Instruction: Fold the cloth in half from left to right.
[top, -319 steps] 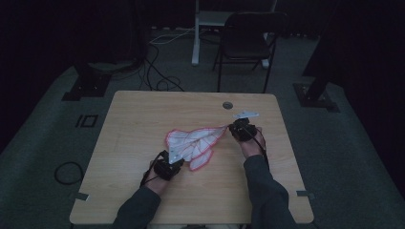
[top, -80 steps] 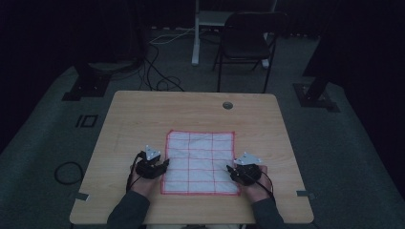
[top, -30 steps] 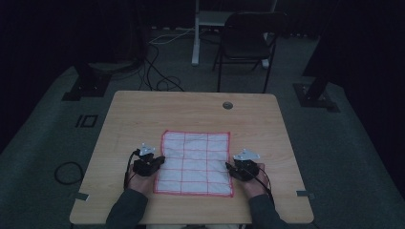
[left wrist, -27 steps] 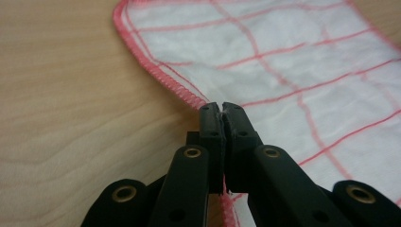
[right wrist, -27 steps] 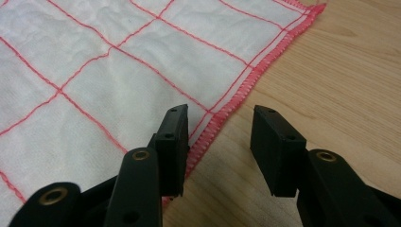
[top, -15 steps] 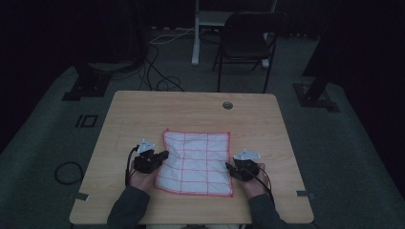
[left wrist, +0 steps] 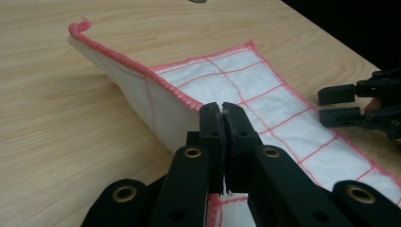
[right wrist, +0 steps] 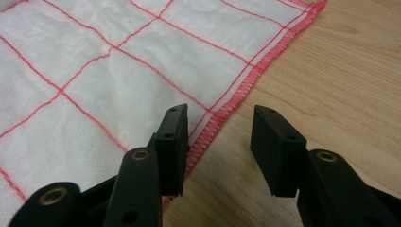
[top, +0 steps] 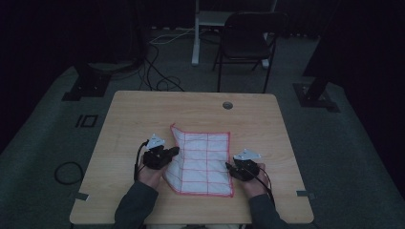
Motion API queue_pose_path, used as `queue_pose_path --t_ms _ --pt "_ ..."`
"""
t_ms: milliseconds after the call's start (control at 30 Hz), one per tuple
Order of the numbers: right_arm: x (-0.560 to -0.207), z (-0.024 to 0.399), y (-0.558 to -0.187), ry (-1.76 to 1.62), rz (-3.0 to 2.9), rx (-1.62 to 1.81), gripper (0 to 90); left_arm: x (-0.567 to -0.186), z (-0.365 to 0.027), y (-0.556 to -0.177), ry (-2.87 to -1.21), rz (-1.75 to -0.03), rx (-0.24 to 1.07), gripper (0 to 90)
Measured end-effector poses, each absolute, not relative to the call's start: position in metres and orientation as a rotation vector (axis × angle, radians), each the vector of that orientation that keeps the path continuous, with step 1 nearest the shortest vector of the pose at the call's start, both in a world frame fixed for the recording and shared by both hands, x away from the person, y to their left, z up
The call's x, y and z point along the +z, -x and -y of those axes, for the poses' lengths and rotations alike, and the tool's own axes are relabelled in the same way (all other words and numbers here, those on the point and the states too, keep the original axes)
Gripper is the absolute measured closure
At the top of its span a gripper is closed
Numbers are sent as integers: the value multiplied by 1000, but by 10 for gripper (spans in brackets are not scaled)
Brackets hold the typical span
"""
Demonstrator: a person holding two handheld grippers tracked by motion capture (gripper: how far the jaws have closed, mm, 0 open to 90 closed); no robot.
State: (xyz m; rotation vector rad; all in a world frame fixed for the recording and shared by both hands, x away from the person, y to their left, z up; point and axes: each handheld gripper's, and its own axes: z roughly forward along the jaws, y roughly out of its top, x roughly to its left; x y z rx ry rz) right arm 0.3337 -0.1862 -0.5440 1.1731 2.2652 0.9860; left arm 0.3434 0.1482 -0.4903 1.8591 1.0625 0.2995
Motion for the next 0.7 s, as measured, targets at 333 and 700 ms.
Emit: queue_pose_path --t_ms 333,700 --pt "-544 187 -334 -1175 -2265 990 571 -487 -134 -346 -1871 -1033 286 885" --pt "-544 187 -334 -1178 -2266 992 567 -487 -123 -350 -1878 -1020 272 885"
